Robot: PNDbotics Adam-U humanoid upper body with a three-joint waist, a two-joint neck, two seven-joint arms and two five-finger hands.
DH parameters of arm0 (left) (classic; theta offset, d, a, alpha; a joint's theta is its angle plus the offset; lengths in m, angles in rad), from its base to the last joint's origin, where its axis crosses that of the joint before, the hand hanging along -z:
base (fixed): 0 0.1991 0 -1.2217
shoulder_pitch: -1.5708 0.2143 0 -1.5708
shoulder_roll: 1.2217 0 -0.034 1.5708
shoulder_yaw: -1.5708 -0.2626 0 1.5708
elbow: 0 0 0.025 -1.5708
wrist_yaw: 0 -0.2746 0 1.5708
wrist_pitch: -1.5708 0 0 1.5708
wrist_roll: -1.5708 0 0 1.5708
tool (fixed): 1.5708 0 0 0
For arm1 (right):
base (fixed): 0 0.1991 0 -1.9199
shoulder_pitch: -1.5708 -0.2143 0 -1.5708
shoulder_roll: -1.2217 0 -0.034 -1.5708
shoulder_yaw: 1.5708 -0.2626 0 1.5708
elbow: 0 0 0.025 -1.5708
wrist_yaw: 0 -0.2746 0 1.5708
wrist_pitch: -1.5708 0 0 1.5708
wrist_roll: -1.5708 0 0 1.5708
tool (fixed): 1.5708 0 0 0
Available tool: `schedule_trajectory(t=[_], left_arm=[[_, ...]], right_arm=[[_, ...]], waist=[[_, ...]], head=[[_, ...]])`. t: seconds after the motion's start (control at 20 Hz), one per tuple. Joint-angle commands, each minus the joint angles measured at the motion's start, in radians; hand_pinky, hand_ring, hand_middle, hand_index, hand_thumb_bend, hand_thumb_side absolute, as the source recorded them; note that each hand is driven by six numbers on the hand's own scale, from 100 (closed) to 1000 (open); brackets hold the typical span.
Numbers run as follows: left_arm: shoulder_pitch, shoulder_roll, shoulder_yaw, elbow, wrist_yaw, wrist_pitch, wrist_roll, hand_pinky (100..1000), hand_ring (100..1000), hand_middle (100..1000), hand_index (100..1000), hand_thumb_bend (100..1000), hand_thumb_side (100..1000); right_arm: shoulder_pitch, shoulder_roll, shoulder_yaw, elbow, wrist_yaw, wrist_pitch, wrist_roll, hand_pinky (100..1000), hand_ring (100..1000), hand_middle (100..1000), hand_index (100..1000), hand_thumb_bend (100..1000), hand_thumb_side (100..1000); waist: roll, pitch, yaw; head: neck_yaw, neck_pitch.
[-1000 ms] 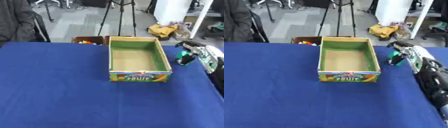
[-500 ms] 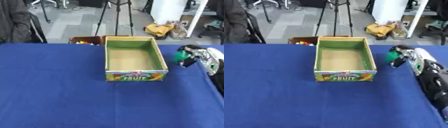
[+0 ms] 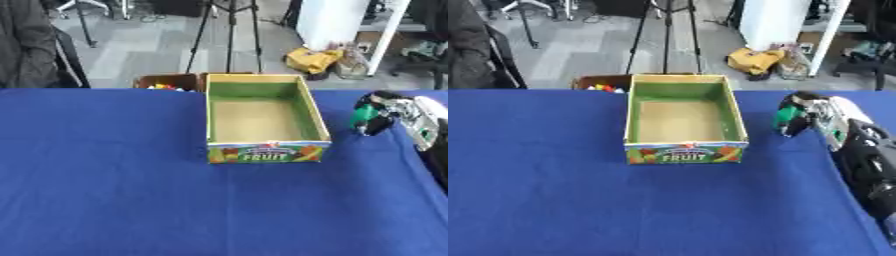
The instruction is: Pick up objects on the table and place them in the box.
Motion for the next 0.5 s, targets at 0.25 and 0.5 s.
schedule_trajectory(t=[0.25,0.5], left_arm=[[-0.005,0.013,0.008,-0.013,0.007,-0.001,-0.003,663,642,616,849,782,886],[-0.007,0.011,0.010,-0.014,0.007,-0.001,-0.001,664,646,617,850,782,885]], right_arm=[[-0.007,-0.012,-0.003,0.000,-0.046,0.005,-0.062,100,137,474,680,100,100],[-0.003,-0.003,-0.003,-0.005,-0.098,0.005,-0.125,100,100,449,690,100,100]], waist=[[0.003,-0.024,-0.010],[-0.005,-0.028,-0.015]], head=[[-0.001,-0.016],[0.001,-0.017]])
